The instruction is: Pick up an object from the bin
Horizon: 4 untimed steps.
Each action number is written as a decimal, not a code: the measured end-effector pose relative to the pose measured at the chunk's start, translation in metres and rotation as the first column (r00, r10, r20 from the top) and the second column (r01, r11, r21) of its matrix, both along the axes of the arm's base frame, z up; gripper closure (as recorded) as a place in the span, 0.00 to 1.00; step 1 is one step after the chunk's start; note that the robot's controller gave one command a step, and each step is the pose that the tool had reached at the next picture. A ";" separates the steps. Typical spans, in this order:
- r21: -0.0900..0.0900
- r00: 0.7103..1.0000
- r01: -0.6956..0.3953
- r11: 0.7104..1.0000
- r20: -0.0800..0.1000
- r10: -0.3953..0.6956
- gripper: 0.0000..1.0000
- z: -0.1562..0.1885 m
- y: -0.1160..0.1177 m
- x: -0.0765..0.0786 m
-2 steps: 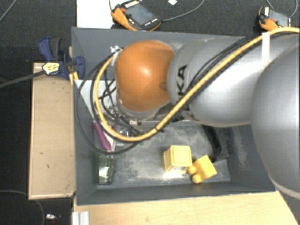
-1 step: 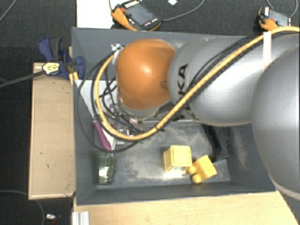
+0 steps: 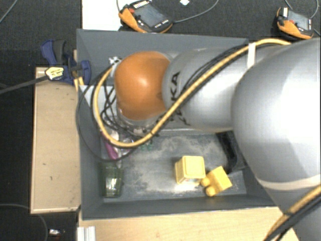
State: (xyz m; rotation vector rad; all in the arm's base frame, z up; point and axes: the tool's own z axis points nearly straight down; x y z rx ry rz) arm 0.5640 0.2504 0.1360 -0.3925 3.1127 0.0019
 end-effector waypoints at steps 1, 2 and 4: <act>0.001 0.981 -0.196 0.981 0.005 0.196 0.00 0.011 0.001 0.019; 0.000 0.958 -0.286 0.958 -0.002 0.286 0.00 -0.027 0.004 0.024; 0.003 0.960 -0.279 0.960 0.010 0.279 1.00 -0.061 0.001 0.030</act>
Offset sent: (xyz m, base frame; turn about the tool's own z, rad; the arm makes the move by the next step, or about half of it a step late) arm 0.0233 0.0035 -0.0276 -0.2940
